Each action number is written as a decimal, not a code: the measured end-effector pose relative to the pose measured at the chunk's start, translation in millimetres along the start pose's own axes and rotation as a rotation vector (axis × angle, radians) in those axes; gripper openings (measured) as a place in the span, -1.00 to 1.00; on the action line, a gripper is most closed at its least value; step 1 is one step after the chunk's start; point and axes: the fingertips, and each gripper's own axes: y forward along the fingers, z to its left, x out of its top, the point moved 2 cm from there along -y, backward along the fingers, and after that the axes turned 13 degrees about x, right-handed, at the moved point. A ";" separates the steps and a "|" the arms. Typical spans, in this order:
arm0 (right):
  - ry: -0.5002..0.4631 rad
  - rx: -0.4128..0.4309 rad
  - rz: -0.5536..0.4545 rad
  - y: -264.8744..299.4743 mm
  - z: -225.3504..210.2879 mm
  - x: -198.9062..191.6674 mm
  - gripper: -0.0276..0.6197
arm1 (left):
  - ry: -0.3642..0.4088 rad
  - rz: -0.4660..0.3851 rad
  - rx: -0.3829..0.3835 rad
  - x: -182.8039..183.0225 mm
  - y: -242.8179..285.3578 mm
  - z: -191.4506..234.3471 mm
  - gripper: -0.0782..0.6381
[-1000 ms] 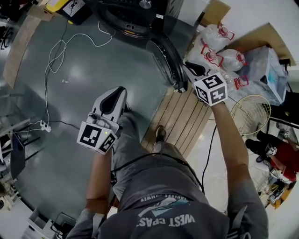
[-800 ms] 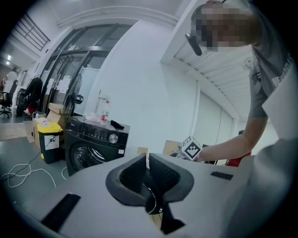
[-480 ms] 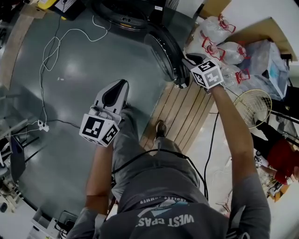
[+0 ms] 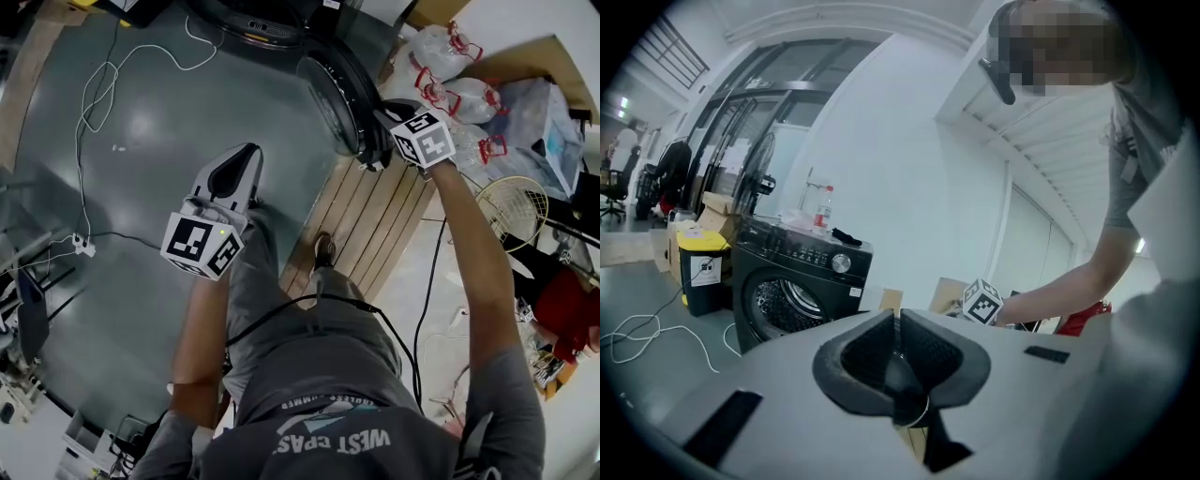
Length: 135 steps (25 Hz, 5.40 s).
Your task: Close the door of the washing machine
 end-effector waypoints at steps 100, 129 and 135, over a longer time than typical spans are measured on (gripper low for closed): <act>-0.421 -0.105 0.063 264.7 -48.1 327.2 -0.70 | -0.154 0.009 0.362 -29.9 -51.9 262.6 -0.69; -0.282 0.005 -0.430 12.7 144.4 392.5 -0.67 | 0.156 -0.182 0.394 107.7 -167.9 214.0 -0.69; -0.332 0.064 -0.585 -93.1 225.6 354.1 -0.72 | 0.248 -0.236 0.367 126.4 -213.2 155.8 -0.69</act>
